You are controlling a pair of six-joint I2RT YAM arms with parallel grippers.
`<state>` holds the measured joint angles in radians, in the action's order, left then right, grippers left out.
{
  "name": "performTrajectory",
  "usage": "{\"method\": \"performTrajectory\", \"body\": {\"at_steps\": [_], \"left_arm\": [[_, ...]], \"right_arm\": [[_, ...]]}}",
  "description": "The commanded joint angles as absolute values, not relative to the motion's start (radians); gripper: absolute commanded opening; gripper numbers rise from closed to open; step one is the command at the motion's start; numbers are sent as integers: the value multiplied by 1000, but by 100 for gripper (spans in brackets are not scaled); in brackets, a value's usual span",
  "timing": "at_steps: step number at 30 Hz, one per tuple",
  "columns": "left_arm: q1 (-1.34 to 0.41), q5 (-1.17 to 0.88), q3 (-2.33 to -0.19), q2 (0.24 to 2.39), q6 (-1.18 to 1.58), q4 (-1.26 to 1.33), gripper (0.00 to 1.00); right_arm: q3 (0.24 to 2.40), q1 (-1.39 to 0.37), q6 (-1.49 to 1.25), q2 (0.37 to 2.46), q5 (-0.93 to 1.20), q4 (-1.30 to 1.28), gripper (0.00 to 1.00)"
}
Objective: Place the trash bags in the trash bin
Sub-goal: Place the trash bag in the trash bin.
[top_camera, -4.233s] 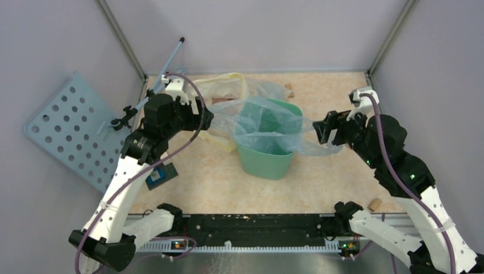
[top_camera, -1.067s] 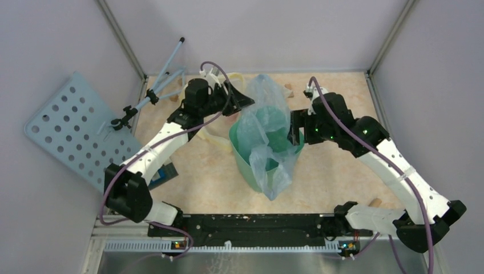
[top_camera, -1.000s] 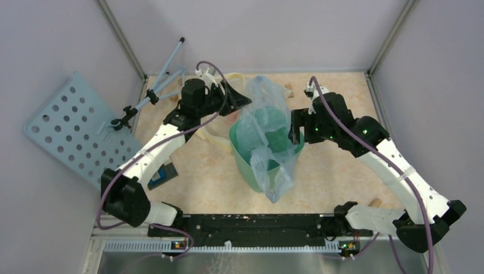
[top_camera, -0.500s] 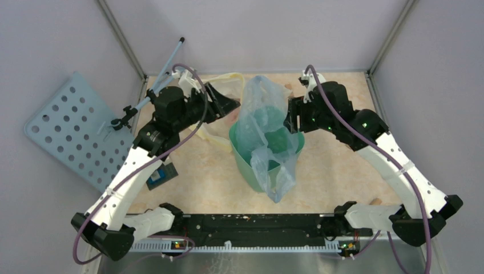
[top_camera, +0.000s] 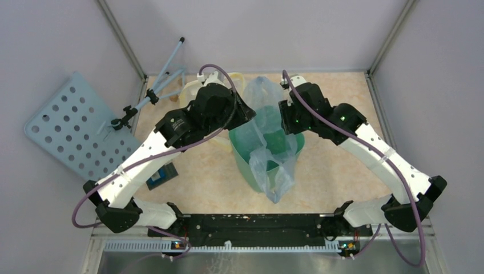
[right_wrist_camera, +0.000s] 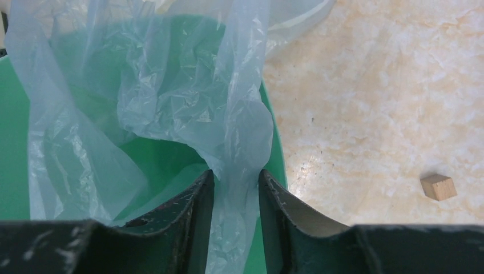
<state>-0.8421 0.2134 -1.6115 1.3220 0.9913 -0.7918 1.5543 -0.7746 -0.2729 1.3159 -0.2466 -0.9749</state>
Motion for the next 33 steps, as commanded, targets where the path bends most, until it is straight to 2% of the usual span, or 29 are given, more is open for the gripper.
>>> {"method": "performTrajectory", "body": {"at_steps": [1,4,9,14,18,22,24,29,31,32,33], "left_arm": [[-895,347,-1659,1359,1032,-877,45],[-908,380,-1678,1379,1031,-902,47],[-911,395,-1678,1382,1028,-911,54],[-911,405,-1705,1397,1025,-945,55],[-912,382,-1692,1407,1024,-926,50],[-911,361,-1654,1403,1025,-886,37],[-911,362,-1641,1398,1025,-877,37],[-911,342,-1616,1400,1021,-841,45],[-911,332,-1609,1403,1013,-828,45],[-911,328,-1607,1407,1009,-823,40],[-911,325,-1599,1407,1005,-819,28]], "right_arm": [[1619,-804,-282,1330,-332,-985,31],[1636,-805,-281,1341,-368,-1004,29],[1630,-805,-274,1325,-359,-986,40],[1621,-805,-270,1322,-342,-977,40],[1614,-805,-265,1322,-328,-968,36],[1600,-805,-266,1313,-333,-965,34],[1593,-806,-267,1305,-336,-961,30],[1582,-805,-265,1289,-328,-954,26],[1579,-804,-264,1289,-321,-952,23],[1579,-805,-264,1289,-317,-952,21],[1577,-805,-263,1289,-316,-952,17]]}}
